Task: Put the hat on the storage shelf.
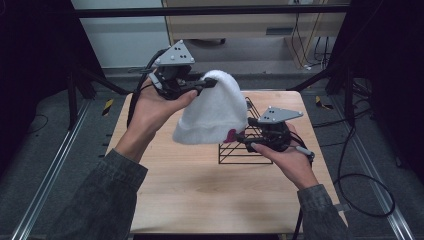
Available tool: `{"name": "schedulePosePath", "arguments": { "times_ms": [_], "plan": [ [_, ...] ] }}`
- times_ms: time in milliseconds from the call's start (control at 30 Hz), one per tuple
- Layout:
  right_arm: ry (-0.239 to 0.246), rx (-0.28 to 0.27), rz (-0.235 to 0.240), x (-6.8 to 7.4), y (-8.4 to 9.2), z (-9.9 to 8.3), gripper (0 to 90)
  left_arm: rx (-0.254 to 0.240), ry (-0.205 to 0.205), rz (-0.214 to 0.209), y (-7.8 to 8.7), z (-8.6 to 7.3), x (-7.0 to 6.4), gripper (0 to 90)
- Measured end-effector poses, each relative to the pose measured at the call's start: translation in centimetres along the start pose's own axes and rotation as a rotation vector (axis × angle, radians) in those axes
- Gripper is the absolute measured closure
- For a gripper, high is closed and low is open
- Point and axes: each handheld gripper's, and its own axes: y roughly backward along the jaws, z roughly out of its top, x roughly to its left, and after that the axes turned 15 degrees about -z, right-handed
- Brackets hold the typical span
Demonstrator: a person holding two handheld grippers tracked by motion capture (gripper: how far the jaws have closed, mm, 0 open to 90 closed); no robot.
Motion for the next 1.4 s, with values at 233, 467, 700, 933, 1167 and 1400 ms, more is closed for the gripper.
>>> {"name": "schedulePosePath", "arguments": {
  "times_ms": [233,467,700,933,1167,1400],
  "plan": [
    [-0.008,0.008,0.006,-0.7,0.2,0.0,32.0,-0.016,0.001,-0.007,0.2,0.7,-0.1,80.9],
    [-0.027,-0.002,0.014,-1.6,-0.1,0.3,31.0,-0.015,-0.013,-0.014,0.0,1.2,-0.2,80.9],
    [-0.035,0.005,0.073,-2.0,-0.6,0.5,59.2,-0.018,-0.01,-0.009,-0.8,1.3,0.2,80.8],
    [-0.012,-0.003,0.039,-2.3,-0.2,1.1,72.9,-0.036,-0.007,-0.003,-0.7,1.3,0.4,80.9],
    [-0.008,-0.022,-0.035,-4.0,0.6,1.4,73.2,-0.063,-0.003,0.005,-1.5,1.4,0.8,80.8],
    [-0.01,-0.027,-0.092,-5.4,1.0,1.1,73.1,-0.081,0.009,0.023,-3.0,1.1,1.8,80.7]
  ]
}}
